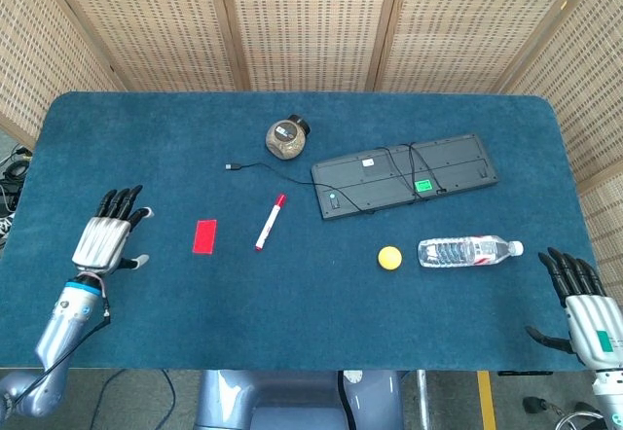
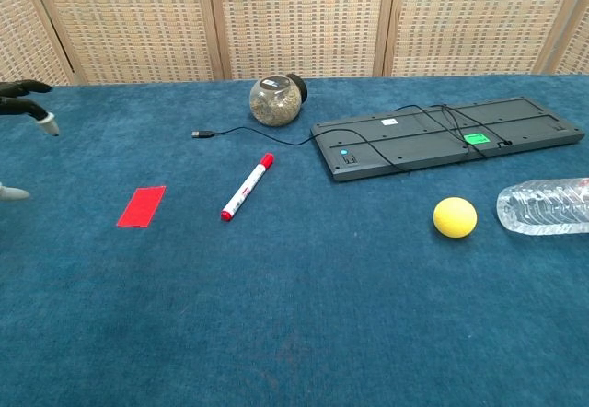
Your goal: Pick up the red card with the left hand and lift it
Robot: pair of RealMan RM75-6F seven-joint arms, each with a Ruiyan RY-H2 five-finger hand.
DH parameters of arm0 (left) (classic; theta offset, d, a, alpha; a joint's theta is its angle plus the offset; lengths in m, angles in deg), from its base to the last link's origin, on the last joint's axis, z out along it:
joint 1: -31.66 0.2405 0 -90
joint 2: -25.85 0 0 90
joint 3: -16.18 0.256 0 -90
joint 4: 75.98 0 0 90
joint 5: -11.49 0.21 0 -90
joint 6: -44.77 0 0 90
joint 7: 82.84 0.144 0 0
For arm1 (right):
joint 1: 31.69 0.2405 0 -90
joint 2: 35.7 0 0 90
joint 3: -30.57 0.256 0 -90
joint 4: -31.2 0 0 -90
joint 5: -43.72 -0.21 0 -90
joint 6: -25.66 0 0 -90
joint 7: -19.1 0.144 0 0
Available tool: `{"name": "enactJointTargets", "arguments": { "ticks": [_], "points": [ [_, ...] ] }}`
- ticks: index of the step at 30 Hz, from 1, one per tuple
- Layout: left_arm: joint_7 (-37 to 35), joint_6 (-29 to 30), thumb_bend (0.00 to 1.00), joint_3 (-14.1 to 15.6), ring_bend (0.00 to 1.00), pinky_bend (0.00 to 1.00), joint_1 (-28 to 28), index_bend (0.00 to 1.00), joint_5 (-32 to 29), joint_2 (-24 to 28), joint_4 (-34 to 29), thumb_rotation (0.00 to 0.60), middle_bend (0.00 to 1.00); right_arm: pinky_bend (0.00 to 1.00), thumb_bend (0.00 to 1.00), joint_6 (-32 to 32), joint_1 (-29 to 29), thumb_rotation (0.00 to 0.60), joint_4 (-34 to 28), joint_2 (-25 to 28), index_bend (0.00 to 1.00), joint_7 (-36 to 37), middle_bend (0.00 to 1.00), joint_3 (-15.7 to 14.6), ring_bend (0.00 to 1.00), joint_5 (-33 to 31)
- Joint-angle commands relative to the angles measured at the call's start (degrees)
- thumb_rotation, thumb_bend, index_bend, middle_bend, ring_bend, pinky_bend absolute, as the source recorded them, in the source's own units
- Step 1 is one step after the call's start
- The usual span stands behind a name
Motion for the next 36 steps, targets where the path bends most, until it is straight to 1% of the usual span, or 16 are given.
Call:
{"name": "enactJointTargets", "arguments": {
  "ticks": [1,5,12,19,27,36],
  "points": [
    [0.36,-1.21,0.01,-0.38,0.0,0.0,-2.05,0.32,-0.26,-2.71,2.88,0.6,0.0,0.0,0.0,0.43,0.19,0.6,0.21,-0.07,0.0,0.2,0.0,0.0,0.0,-0.3],
    [-0.7,-2.47,0.07,-0.21,0.0,0.0,-3.76,0.32,-0.15,-5.77,5.55,0.6,0.0,0.0,0.0,0.76,0.34,0.6,0.44,-0.04,0.0,0.64,0.0,0.05,0.0,-0.54],
    [-1.64,-4.5,0.13,0.16,0.0,0.0,-5.79,0.35,-0.92,-9.47,8.87,0.6,0.0,0.0,0.0,1.2,0.52,0.6,0.71,0.1,0.01,1.49,0.0,0.23,0.0,-1.17],
    [-3.44,-5.07,0.14,0.3,0.0,0.0,-7.3,0.35,-1.02,-13.06,11.87,0.6,0.0,0.0,0.0,1.6,0.7,0.6,0.91,0.1,0.01,1.78,0.0,0.16,0.0,-1.26],
    [-5.54,-5.8,0.15,-0.15,0.0,0.0,-8.82,0.35,-2.02,-17.42,16.84,0.6,0.0,0.0,0.0,1.81,0.79,0.6,1.04,0.14,0.01,2.07,0.0,0.12,0.0,-1.38],
    [-7.54,-7.23,0.15,0.04,0.0,0.0,-9.96,0.35,-2.78,-20.2,20.32,0.6,0.0,0.0,0.0,2.24,0.97,0.6,1.12,0.17,0.01,2.41,0.0,0.02,0.0,-1.47]
  ]
}}
